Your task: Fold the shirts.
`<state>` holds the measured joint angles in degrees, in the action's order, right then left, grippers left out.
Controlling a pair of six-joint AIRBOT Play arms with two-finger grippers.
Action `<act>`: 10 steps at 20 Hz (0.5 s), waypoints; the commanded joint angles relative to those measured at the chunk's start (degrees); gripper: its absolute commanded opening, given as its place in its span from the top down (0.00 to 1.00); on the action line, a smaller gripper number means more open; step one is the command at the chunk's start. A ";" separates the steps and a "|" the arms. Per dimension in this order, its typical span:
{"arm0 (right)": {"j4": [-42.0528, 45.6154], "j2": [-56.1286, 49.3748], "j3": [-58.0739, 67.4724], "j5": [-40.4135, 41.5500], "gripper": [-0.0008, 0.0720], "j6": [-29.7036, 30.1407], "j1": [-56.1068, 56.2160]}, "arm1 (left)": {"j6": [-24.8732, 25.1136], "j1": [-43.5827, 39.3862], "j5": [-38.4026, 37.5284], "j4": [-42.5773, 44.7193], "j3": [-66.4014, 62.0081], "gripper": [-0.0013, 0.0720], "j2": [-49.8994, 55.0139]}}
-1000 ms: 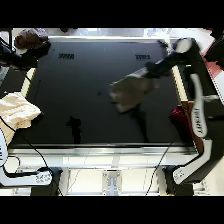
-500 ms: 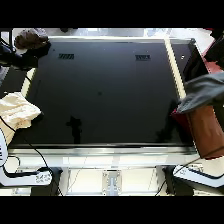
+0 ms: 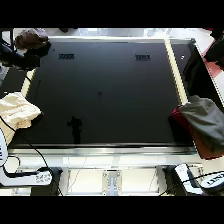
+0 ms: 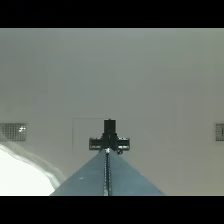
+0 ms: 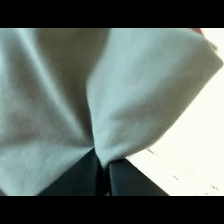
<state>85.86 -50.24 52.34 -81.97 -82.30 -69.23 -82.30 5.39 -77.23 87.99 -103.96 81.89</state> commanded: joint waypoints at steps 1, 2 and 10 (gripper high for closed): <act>1.11 2.64 -8.61 4.50 0.55 0.98 -5.60 | -0.02 -0.04 0.00 -0.22 0.02 0.97 -0.02; 0.22 2.80 -7.06 3.85 0.51 0.70 -5.60 | -0.02 -0.04 0.00 -0.22 0.02 0.97 -0.02; -53.96 8.04 8.81 12.39 0.53 12.79 3.58 | -3.34 -0.04 -0.02 -0.24 0.02 0.97 -0.02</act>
<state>54.68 -44.14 58.61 -73.17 -78.02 -70.70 -84.03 5.39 -77.25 87.77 -103.96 81.89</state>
